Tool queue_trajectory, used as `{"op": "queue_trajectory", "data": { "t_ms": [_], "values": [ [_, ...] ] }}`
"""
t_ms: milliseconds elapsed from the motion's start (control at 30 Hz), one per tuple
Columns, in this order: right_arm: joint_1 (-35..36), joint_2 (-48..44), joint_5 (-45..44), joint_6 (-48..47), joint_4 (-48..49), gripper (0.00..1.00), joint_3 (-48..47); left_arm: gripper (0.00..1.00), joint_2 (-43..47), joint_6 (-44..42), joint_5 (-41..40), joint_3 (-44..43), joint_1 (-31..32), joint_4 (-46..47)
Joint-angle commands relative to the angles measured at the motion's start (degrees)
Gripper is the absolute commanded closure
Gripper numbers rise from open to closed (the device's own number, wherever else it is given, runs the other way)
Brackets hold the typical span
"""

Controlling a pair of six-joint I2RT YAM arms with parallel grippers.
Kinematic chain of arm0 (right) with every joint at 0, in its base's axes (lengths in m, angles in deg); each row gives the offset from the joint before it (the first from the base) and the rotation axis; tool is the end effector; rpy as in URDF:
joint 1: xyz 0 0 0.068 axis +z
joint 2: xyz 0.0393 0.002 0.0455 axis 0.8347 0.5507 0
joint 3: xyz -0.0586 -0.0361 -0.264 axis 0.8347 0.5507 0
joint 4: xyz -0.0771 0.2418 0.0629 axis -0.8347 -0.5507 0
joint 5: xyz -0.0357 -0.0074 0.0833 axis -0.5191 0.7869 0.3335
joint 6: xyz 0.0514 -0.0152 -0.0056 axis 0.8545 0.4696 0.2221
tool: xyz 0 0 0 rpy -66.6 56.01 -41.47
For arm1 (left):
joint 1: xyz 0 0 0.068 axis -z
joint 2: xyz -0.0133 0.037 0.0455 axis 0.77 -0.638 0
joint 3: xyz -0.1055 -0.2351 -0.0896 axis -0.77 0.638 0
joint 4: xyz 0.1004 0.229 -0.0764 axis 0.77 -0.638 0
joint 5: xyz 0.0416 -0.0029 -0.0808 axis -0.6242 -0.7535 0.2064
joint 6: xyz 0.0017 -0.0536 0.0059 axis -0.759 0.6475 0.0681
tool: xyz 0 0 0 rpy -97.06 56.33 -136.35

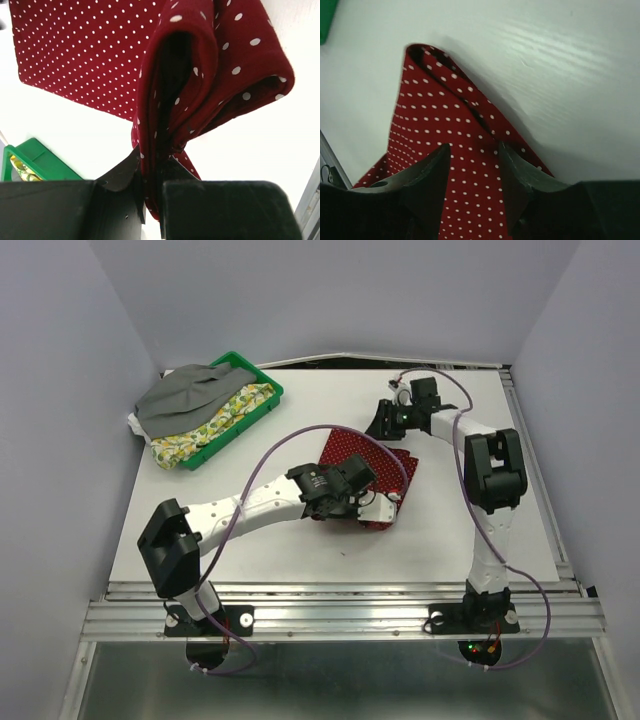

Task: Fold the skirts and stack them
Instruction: Fold the skirt

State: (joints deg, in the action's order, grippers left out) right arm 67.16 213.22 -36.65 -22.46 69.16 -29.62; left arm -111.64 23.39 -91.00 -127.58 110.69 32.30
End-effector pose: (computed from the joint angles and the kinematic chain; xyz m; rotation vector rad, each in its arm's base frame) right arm 0.4670 0.1103 0.1847 -0.2498 2.3261 1.0376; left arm 0.1736 -0.2984 0.2817 1.9689 1.5446 -0.0009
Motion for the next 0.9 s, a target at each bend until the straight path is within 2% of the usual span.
{"op": "queue_trajectory", "data": {
  "t_ms": [0,167,333,667,867],
  "values": [
    [0.95,3.50,-0.28,-5.07,-6.51,0.52,0.73,0.94,2.78,-0.36,-0.72,-3.00,0.13,-1.60],
    [0.95,7.10,5.88,-1.03,-7.83,0.64,2.31,0.94,0.94,-3.34,-3.35,-6.08,0.13,-1.60],
    [0.95,5.97,8.87,0.03,-5.64,0.75,5.65,0.94,-1.61,-5.80,-5.11,-9.51,-0.66,-0.37],
    [3.32,1.22,12.65,0.20,-3.44,0.77,13.91,0.95,-10.04,-10.55,-6.96,-14.95,-5.40,5.43],
    [3.32,1.13,14.24,1.08,-3.00,0.77,14.80,0.90,-13.92,-12.75,-6.61,-16.19,-6.72,9.56]
  ]
}}
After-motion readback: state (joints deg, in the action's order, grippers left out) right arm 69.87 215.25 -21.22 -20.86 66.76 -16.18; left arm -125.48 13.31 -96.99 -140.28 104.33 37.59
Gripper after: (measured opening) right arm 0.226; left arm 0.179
